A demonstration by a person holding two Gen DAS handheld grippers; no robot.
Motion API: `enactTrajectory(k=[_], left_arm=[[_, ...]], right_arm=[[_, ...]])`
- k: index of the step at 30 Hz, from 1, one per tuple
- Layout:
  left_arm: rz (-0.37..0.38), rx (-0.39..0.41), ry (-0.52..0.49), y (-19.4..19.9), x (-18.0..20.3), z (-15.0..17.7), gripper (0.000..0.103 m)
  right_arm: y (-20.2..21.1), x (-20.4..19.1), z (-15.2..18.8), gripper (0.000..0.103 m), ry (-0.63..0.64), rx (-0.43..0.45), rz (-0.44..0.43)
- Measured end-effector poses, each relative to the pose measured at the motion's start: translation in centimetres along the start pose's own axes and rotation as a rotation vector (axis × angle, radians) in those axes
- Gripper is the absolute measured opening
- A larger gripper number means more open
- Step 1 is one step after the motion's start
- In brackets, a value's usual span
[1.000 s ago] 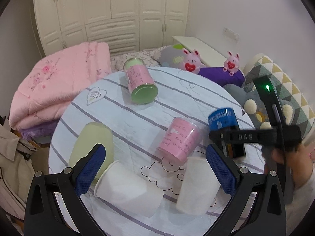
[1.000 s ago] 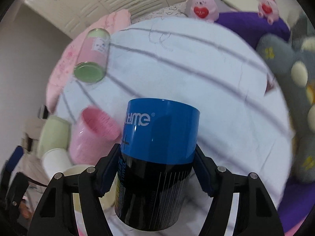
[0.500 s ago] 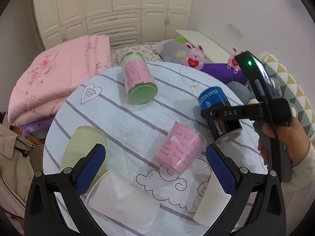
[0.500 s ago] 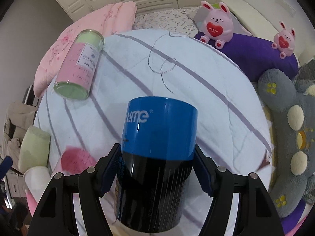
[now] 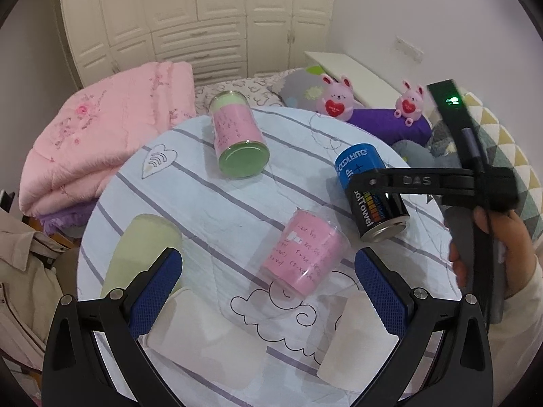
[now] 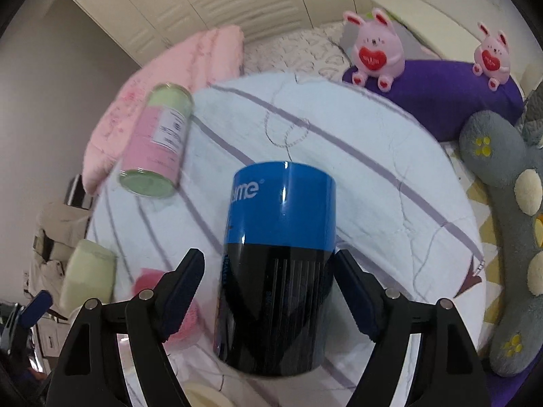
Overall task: Flip cup upright
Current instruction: 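Lift the black cup with the right gripper, stand it on the table, release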
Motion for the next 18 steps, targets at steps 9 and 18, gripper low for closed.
enactTrajectory(k=[9, 18], left_arm=[[0.000, 0.039, 0.033, 2.4, 1.0, -0.2, 0.103], [0.031, 0.033, 0.062, 3.8, 4.0, -0.7, 0.103]], right_arm=[[5.3, -1.2, 2.9, 0.080, 0.040, 0.113, -0.011], [9.7, -1.7, 6.7, 0.080, 0.105, 0.249, 0.080]])
Point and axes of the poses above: each gripper's, at about its wrist camera, not at the fingertips, and y roughly against the way its jaws point, x to its right, z to its underside, the point moved 2 cm from there along -y, roughly the way its jaws point, and after that the axes turned 1 degree about -z, right-handed, at the moved point
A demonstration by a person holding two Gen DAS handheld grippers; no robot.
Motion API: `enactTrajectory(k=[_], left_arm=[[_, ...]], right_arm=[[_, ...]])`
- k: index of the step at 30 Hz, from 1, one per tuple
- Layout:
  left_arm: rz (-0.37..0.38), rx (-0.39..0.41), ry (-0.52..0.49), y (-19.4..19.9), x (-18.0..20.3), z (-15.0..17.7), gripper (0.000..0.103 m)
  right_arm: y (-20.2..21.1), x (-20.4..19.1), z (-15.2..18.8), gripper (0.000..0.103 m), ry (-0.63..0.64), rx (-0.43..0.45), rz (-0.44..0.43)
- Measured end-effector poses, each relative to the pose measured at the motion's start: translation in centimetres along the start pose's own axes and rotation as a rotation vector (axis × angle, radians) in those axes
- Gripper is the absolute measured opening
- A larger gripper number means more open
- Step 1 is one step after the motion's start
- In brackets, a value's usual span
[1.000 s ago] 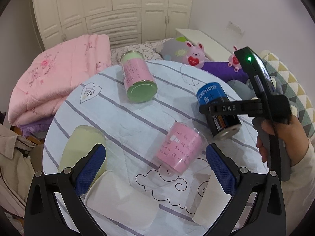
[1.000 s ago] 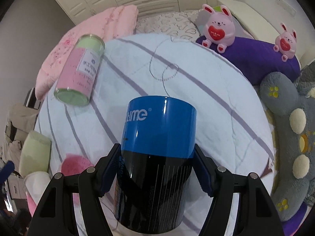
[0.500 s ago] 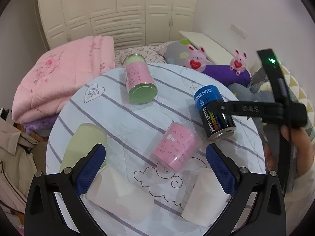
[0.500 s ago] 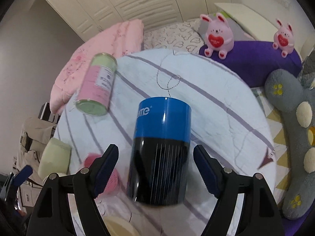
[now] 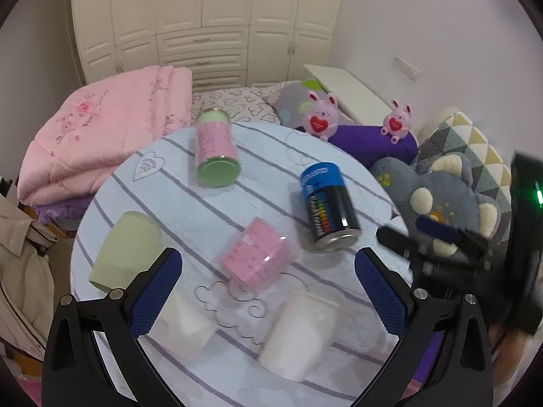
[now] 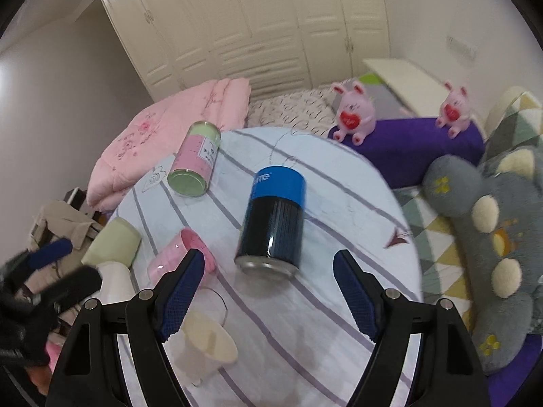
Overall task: Flip cup upright
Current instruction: 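Lift the black cup with the right gripper, stand it on the table, release, then bring the left gripper to the standing black cup and grasp its body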
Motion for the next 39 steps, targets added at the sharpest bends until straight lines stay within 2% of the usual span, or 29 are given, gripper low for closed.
enactTrajectory(k=[6, 12, 16, 19, 23, 30, 35, 39], left_arm=[[0.061, -0.057, 0.035, -0.7, 2.9, -1.7, 0.103], [-0.001, -0.116, 0.031, -2.5, 5.7, -2.8, 0.103], [-0.036, -0.136, 0.019, -3.6, 7.6, -2.7, 0.103], [-0.086, -0.124, 0.005, -4.1, 8.5, -2.8, 0.103], [-0.105, -0.142, 0.000, -5.3, 9.3, -2.9, 0.103], [-0.129, -0.217, 0.004, -8.4, 10.5, -3.9, 0.103], [-0.099, -0.337, 0.041, -11.8, 10.4, -5.2, 0.103], [-0.140, -0.352, 0.052, -13.4, 9.8, -6.2, 0.103]], right_arm=[[2.0, 0.5, 2.0, 0.080, 0.019, 0.072, 0.047], [2.3, 2.5, 2.8, 0.080, 0.003, 0.096, 0.087], [2.8, 3.5, 3.0, 0.080, 0.014, 0.157, 0.101], [2.9, 4.5, 3.1, 0.080, -0.010, 0.177, 0.073], [2.7, 5.7, 3.5, 0.080, -0.059, 0.201, 0.059], [1.5, 6.4, 4.6, 0.080, -0.084, 0.202, 0.037], [0.6, 7.3, 4.7, 0.080, -0.092, 0.187, 0.043], [-0.6, 7.7, 3.8, 0.080, -0.072, 0.157, 0.039]])
Point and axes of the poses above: each gripper's, at about its wrist camera, not at the fingertips, and y roughly against the way its jaws point, x to its right, z to its underside, the point moved 2 cm from there along -y, roughly the way its jaws point, and after that the axes turned 1 degree about -z, right-handed, at the moved point
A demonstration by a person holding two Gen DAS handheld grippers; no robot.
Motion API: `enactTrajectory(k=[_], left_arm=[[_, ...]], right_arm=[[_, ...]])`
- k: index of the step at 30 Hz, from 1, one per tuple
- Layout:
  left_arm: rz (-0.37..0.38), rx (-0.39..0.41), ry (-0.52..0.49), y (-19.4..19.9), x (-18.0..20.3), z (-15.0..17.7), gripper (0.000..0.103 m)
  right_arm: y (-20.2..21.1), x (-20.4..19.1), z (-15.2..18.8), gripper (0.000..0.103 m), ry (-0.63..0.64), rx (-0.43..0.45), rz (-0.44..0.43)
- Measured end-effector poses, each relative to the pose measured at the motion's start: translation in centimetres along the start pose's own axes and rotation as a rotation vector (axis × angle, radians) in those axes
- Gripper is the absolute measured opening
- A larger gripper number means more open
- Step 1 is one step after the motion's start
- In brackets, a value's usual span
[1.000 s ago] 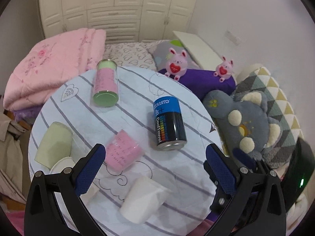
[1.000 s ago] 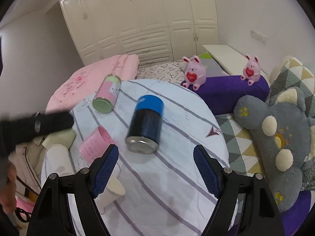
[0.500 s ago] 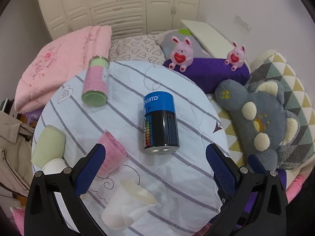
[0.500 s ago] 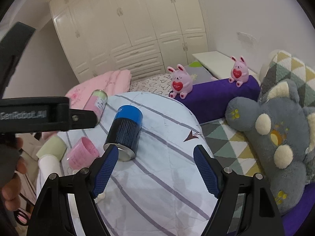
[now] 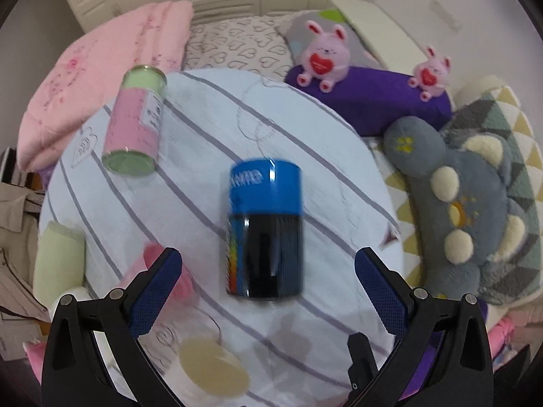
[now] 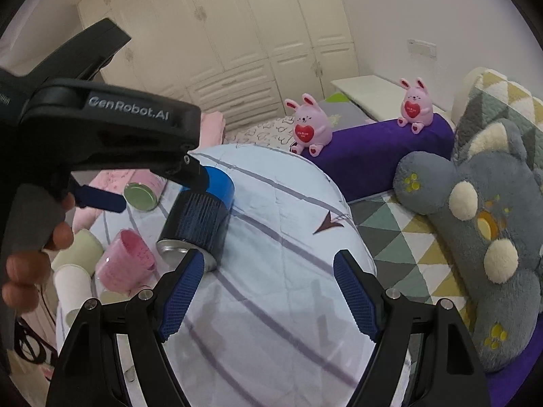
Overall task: Flip cup upright
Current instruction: 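Bring the left gripper to the standing black cup and grasp its body, then rotate the black cup with the left gripper so its opening faces up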
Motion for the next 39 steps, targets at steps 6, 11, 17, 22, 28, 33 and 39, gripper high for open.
enactTrajectory(k=[6, 11, 17, 22, 28, 33, 39], left_arm=[[0.006, -0.105, 0.021, -3.5, 0.1, -2.0, 0.103], [-0.032, -0.161, 0.008, -6.1, 0.5, -2.5, 0.103], [-0.003, -0.205, -0.006, -8.1, 1.1, -3.0, 0.098], [-0.011, -0.183, -0.024, -8.0, 0.9, -3.0, 0.071], [0.050, -0.092, -0.028, -5.6, -0.3, -2.1, 0.069], [0.064, 0.071, -0.037, -2.7, -1.4, -1.2, 0.069], [0.081, 0.142, -0.033, -1.9, -2.5, -0.9, 0.068]], right_arm=[[-2.5, -0.5, -0.9, 0.080, 0.079, -0.061, 0.021], [-3.5, -0.6, -0.6, 0.080, 0.075, -0.082, 0.004], [-4.4, -1.1, -0.6, 0.080, 0.088, -0.104, 0.005], [-5.1, -1.6, -0.4, 0.080, 0.103, -0.121, 0.010], [-5.0, -1.3, -0.6, 0.080, 0.076, -0.113, 0.009], [-5.0, -1.5, -0.5, 0.080, 0.073, -0.102, 0.018], [-5.0, -1.7, -0.4, 0.080, 0.069, -0.101, 0.017]])
Point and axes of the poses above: each gripper's, at about its wrist camera, not at the fingertips, and y roughly against the way its jaws point, x to its right, z to its underside, the point moved 2 cm from there along -y, roughly the way its jaws point, and after that the axes turned 1 degree about -z, right-handed, at the moved point
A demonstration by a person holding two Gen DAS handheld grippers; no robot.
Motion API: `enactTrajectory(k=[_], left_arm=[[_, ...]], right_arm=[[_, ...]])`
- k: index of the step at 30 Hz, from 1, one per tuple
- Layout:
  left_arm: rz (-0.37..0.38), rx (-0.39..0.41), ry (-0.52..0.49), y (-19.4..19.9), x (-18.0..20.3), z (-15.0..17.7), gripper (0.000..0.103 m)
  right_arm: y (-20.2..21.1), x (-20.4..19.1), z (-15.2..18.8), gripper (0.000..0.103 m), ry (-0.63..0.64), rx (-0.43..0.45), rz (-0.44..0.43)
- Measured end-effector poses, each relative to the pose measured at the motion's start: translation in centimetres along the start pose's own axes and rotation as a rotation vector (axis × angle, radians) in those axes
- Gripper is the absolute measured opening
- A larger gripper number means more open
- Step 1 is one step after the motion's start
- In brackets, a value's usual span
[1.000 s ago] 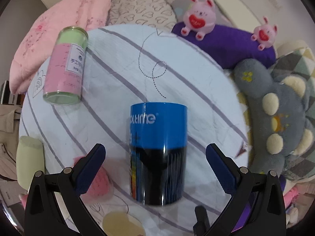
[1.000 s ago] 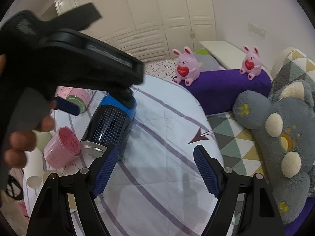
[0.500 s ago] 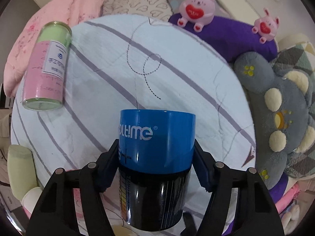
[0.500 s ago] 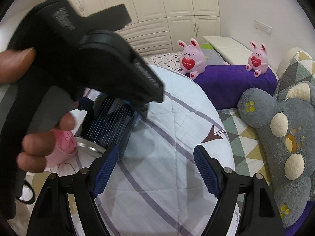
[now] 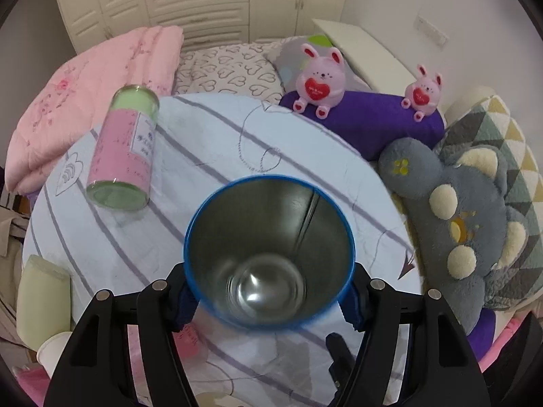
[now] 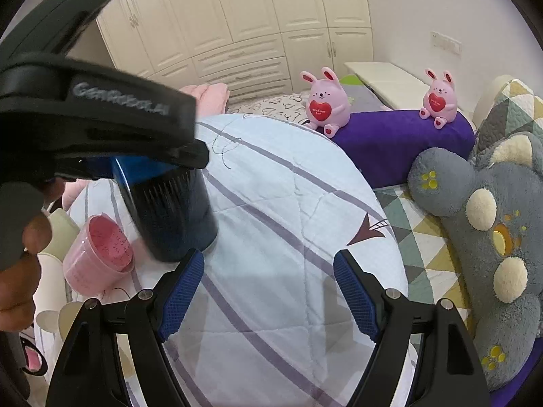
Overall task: Flip cup upright
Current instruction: 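Rotate the black cup with the left gripper so its opening faces up, then lower the black cup onto the table and open the left gripper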
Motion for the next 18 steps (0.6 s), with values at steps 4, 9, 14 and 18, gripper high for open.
enactTrajectory(k=[4, 9, 14, 18], left_arm=[[0.017, 0.007, 0.002, -0.1, -0.2, 0.5, 0.068], [-0.003, 0.023, -0.014, 0.1, 0.2, 1.1, 0.069], [-0.037, 0.027, -0.030, 0.1, 0.3, 1.1, 0.085], [-0.038, 0.014, -0.028, 0.0, 0.2, 1.1, 0.088]], right_arm=[[-0.2, -0.3, 0.1, 0.080, 0.008, -0.009, -0.001], [-0.1, -0.3, 0.1, 0.080, 0.013, -0.009, -0.007], [-0.2, -0.3, 0.2, 0.080, 0.013, -0.012, -0.008], [-0.2, -0.5, 0.2, 0.080, 0.014, -0.007, -0.014]])
Point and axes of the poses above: each gripper's, at about its wrist camera, not at the fingertips, and y roughly against the way its jaws point, x to its right, z to its underside, the point moved 2 cm from there along -y, roughly the way its jaws point, and after that the axes turned 1 degree about -z, right-handed, at the moved point
